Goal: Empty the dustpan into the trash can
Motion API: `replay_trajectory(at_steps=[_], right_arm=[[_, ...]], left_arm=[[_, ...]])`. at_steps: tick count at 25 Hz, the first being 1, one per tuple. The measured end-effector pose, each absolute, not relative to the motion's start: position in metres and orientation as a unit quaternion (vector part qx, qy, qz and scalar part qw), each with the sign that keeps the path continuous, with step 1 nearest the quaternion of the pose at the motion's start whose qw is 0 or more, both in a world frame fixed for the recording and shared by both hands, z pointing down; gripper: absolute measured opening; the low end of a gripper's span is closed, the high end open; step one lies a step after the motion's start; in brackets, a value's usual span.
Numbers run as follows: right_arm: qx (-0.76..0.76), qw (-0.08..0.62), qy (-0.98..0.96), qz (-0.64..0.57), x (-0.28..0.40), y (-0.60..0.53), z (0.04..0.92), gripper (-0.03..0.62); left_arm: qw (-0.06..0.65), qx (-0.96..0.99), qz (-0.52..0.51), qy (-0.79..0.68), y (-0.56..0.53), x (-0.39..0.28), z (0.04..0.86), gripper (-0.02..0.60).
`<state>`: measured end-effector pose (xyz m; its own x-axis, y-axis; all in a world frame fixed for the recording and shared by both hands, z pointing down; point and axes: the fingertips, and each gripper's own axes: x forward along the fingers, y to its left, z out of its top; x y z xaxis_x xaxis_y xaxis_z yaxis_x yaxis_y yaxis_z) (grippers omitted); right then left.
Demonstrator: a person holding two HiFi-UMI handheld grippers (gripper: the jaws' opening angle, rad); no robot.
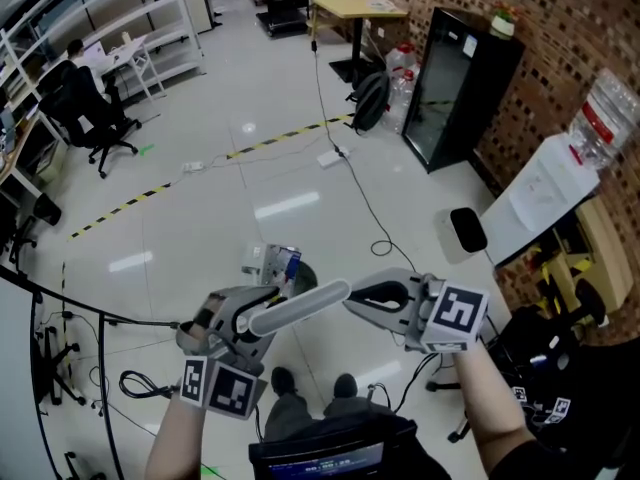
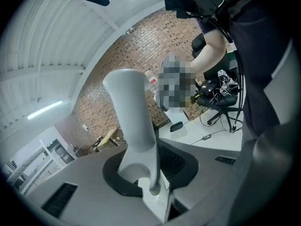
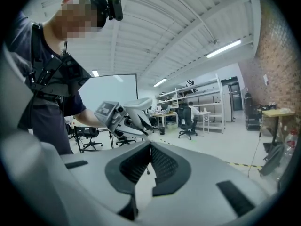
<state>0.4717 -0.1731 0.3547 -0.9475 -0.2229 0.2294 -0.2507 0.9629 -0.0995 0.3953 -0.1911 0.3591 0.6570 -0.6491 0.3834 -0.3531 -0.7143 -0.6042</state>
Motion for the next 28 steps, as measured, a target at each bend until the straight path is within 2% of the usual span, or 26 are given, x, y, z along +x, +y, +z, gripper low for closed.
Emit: replay_trajectory(at_steps=[28], right_arm=[[0.107, 0.125, -0.985, 0.058, 0.478, -0.148, 0.365, 0.008]], left_arm=[[0.270, -0.858, -0.336, 0.279, -0.184, 0.394, 0.359, 0.071]])
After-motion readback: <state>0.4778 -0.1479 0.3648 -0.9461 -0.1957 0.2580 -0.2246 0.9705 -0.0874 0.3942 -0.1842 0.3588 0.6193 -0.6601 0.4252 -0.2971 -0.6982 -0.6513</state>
